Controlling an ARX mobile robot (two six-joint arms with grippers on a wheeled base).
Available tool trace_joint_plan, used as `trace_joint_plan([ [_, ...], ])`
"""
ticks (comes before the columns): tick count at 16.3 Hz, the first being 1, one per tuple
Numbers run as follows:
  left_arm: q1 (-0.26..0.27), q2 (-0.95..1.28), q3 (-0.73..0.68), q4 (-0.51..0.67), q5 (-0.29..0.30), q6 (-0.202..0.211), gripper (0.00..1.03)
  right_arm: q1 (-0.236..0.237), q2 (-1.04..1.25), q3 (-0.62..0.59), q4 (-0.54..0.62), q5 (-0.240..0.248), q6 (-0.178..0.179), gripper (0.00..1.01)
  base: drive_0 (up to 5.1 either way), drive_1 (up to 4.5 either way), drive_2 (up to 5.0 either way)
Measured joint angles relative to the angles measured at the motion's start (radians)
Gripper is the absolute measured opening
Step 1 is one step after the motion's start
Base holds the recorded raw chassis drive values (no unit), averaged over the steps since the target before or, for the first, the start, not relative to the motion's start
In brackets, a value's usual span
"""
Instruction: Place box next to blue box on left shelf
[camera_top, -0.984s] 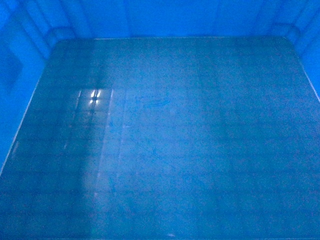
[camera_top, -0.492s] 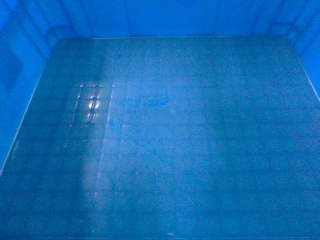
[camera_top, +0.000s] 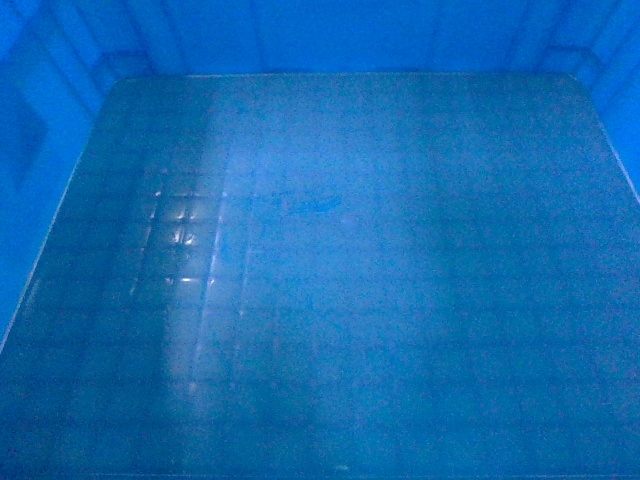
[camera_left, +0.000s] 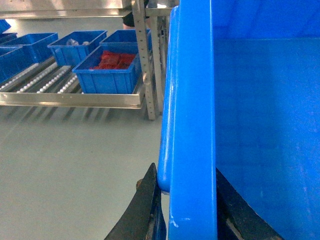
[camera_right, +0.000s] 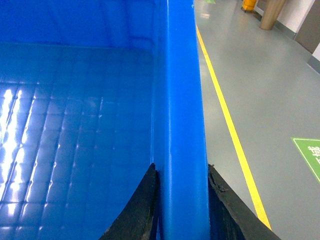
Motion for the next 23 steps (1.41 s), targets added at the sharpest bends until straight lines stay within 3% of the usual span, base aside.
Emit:
trace_joint_plan([
  [23, 0.000, 0.002, 0.000, -0.001, 0.002, 0.000, 0.17, 0.000, 0.001, 0.000, 0.000, 0.001, 0.000, 0.20, 0.0, 4.33, -4.3],
])
